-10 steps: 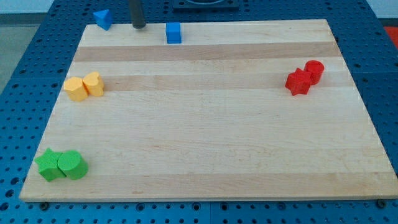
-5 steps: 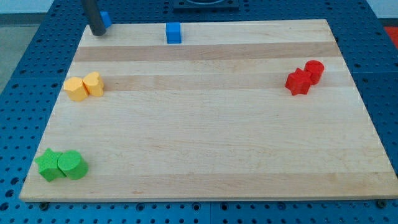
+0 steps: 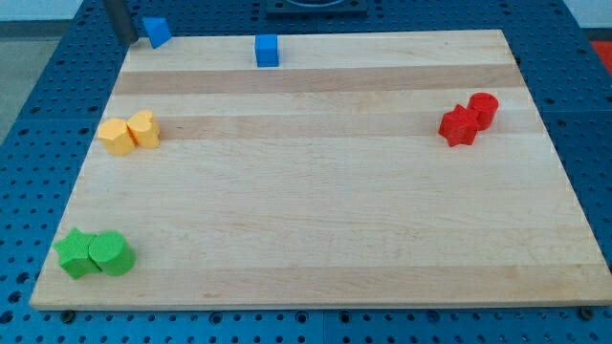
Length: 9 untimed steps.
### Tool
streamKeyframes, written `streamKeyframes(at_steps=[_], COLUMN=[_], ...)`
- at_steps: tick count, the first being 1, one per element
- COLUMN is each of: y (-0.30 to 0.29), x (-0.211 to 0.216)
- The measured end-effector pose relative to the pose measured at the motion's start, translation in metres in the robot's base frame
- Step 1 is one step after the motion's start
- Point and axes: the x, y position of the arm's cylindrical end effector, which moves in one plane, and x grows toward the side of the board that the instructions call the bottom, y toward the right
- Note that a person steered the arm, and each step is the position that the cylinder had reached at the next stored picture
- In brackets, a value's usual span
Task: Move blue triangle a bit right
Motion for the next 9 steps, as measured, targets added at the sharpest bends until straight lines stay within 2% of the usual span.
streamKeyframes(at_steps=[4, 6, 8, 9], y=[0.019, 0.044, -0.001, 0.002], x=[0.010, 0.075, -0.001, -0.001])
